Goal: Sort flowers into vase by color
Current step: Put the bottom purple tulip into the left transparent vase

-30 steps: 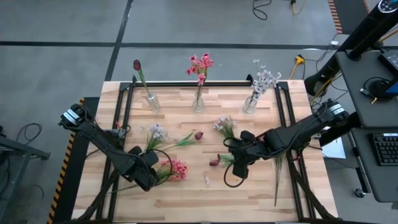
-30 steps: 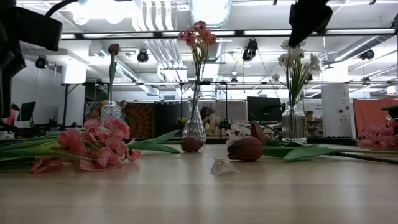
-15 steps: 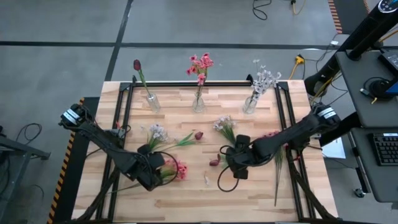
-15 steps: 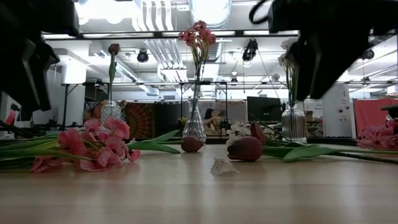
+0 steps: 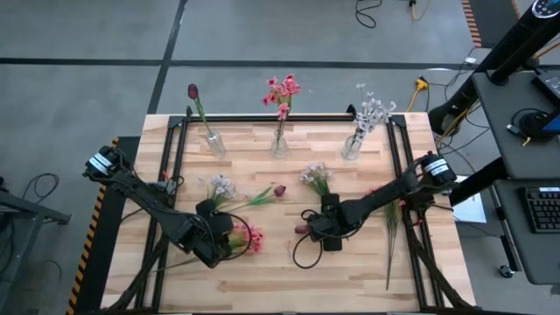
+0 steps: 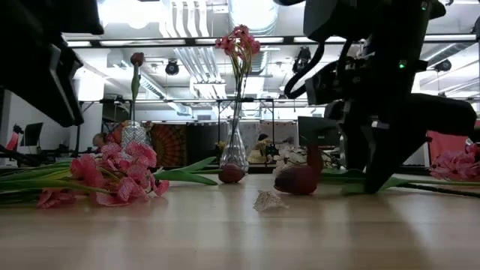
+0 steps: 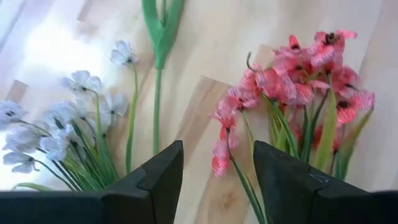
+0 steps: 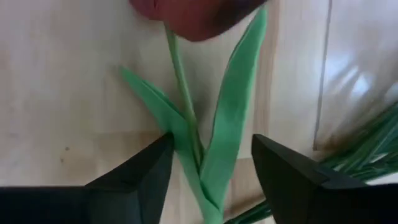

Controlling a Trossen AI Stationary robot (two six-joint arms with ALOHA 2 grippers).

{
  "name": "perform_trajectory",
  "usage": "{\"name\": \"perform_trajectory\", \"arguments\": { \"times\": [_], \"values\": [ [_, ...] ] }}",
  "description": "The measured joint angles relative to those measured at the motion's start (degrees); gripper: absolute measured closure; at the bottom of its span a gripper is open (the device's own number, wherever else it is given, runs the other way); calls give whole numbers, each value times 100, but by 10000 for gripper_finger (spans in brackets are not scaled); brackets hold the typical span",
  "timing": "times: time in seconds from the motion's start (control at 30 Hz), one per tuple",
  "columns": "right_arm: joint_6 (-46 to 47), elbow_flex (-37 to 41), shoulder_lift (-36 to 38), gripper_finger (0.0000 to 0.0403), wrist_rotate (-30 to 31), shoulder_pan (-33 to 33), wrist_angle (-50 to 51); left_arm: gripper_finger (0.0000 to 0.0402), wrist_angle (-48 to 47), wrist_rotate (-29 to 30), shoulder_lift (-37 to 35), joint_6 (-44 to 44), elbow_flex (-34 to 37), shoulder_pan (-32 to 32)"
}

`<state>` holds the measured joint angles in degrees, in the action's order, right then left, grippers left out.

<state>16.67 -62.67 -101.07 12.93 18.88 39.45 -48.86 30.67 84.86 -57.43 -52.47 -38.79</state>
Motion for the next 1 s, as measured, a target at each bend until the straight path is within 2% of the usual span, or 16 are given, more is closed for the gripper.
{"name": "perform_trajectory", "arguments": {
  "times": [0.13,0.37,0.47,0.57,0.8,1.0],
  "values": [
    [-23,-11,-51,246,-158,-99,-18,224,-5,52,-5,24,0,1],
    [-22,0,-43,348,-266,-133,-130,224,15,336,-10,30,0,1],
    [15,7,-7,383,-300,-138,-143,224,345,195,-31,259,0,4],
    [82,23,113,387,-205,-151,-98,224,1048,-46,-80,975,0,-22],
    [133,26,893,389,-241,-129,-243,224,3076,-305,-404,3363,0,0],
    [-281,220,1718,389,-202,-52,-1657,224,4028,-197,-671,4515,13,117]
  ]
}}
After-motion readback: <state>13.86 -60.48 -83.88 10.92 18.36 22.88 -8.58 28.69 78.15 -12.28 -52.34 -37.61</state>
